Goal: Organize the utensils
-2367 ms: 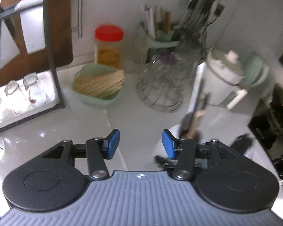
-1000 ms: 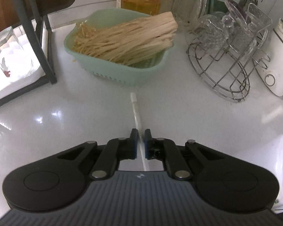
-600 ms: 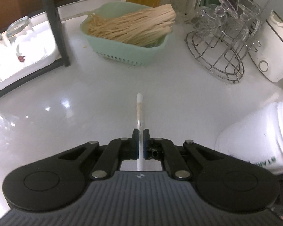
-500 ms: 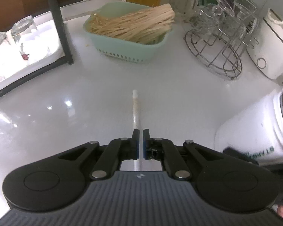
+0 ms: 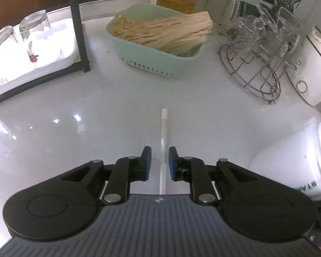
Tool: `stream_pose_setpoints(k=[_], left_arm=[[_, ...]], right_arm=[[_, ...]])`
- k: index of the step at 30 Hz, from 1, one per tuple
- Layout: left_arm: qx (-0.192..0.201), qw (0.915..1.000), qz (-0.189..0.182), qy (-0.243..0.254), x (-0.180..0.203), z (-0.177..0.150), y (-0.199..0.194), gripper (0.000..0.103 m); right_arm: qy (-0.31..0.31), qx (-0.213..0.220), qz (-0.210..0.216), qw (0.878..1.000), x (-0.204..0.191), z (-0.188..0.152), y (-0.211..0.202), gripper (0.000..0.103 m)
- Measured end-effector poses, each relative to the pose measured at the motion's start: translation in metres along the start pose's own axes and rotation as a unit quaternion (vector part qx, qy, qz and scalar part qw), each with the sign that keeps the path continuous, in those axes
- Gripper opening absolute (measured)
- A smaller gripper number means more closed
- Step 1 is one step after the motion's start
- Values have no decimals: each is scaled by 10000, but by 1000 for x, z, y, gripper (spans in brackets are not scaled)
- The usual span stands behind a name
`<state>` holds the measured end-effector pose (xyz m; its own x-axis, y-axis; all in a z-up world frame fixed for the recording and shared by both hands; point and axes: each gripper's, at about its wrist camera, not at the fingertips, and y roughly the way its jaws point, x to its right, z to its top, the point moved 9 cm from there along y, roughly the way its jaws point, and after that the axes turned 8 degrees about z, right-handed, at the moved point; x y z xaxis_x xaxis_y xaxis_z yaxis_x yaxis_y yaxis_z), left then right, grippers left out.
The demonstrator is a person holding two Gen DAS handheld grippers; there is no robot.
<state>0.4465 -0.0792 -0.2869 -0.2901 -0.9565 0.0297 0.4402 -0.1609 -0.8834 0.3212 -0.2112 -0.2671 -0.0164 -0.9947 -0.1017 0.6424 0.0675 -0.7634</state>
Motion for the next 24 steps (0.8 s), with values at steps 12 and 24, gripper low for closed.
stream_pose_setpoints(k=[12, 24], left_arm=[[42, 9990, 54, 442, 16, 18, 19, 20], [-88, 9961, 544, 693, 30, 35, 31, 8]], right_arm=[[-9, 1, 23, 10000, 0, 0, 0, 92], [-4, -27, 100, 9999, 2, 3, 4, 92]])
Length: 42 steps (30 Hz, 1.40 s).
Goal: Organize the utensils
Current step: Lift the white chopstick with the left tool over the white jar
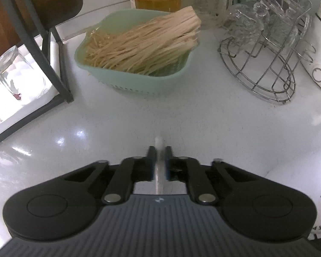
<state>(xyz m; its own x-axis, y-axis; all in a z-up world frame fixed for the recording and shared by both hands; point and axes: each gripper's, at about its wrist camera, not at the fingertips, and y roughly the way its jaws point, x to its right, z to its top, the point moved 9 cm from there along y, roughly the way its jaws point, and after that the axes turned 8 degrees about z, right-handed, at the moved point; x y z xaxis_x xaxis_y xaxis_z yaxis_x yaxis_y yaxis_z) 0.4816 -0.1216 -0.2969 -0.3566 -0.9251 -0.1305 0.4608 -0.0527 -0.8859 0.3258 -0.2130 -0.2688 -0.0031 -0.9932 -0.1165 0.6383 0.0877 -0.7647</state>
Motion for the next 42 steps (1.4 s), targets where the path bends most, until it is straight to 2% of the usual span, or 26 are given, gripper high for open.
stream_pose_setpoints(k=[4, 8, 14, 20, 28, 32, 42], left_arm=[[109, 9996, 112, 223, 3, -2, -1, 8], [154, 9997, 123, 113, -3, -8, -9, 7], [636, 9979, 17, 106, -10, -9, -56, 7], [1089, 9938, -212, -73, -11, -9, -112, 7], [1716, 9834, -564, -186, -1, -7, -187, 7], [1910, 9777, -860, -149, 7, -7, -214, 7], [2183, 9690, -1157, -42, 23, -4, -245, 7]], right_arm=[[-18, -5, 26, 10000, 0, 0, 0, 92], [-25, 2, 35, 10000, 0, 0, 0, 92], [-119, -25, 116, 9999, -3, 0, 0, 92], [-226, -24, 201, 9995, -8, 2, 3, 92], [-296, 7, 264, 9992, -8, 3, 3, 92], [-361, 48, 318, 9988, -9, 0, 1, 92], [-332, 86, 332, 9989, -9, 1, 2, 92]])
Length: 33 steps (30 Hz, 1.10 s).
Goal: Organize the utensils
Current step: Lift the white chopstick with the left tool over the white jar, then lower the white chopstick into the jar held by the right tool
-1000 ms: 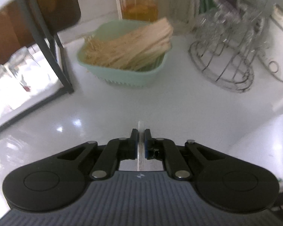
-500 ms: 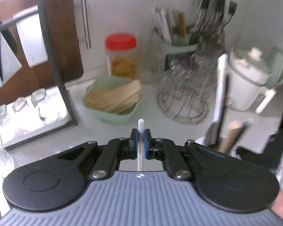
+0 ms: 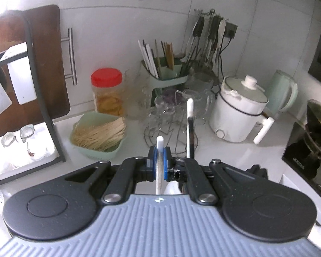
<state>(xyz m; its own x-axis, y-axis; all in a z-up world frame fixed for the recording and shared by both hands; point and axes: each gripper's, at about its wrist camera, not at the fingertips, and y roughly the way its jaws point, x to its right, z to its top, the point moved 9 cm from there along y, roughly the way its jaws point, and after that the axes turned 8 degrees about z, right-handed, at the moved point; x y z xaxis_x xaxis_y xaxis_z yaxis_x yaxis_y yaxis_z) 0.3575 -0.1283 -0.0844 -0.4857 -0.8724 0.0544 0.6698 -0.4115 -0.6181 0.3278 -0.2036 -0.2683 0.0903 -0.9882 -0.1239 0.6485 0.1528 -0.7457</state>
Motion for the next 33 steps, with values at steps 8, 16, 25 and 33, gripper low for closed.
stream_pose_setpoints(k=[8, 16, 25, 33], left_arm=[[353, 9991, -213, 34, 5, 34, -31, 7], [743, 9960, -385, 299, 15, 71, -61, 7], [1085, 9913, -515, 531, 29, 109, -87, 7], [1164, 9895, -740, 442, 41, 125, -92, 7]], right_arm=[[-22, 21, 2, 10000, 0, 0, -1, 92], [-34, 33, -4, 10000, -1, -1, -2, 92], [-38, 39, -8, 10000, -1, -1, -1, 92], [-19, 56, -32, 10000, -2, 0, -1, 92]])
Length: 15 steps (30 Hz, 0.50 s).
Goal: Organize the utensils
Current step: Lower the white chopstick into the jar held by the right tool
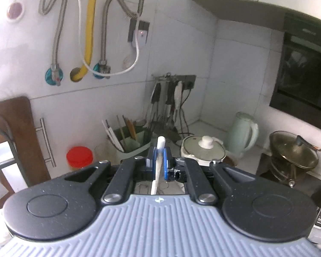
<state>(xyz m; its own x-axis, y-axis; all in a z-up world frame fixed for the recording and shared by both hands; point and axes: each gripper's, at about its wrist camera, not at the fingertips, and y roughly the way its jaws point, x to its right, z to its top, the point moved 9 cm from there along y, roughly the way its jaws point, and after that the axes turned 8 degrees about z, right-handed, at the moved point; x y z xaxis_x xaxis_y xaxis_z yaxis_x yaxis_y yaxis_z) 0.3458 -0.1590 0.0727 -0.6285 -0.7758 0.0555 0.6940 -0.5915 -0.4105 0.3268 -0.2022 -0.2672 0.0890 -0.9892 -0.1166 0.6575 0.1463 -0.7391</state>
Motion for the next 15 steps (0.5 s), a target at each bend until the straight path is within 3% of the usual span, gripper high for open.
stream_pose_setpoints(k=[7, 15], left_arm=[[-237, 9991, 170, -311, -13, -11, 15, 7], [39, 9974, 565, -453, -33, 11, -1, 7]], right_arm=[[-94, 0, 89, 9999, -1, 1, 1, 92], [-198, 33, 155, 9997, -4, 3, 3, 92]])
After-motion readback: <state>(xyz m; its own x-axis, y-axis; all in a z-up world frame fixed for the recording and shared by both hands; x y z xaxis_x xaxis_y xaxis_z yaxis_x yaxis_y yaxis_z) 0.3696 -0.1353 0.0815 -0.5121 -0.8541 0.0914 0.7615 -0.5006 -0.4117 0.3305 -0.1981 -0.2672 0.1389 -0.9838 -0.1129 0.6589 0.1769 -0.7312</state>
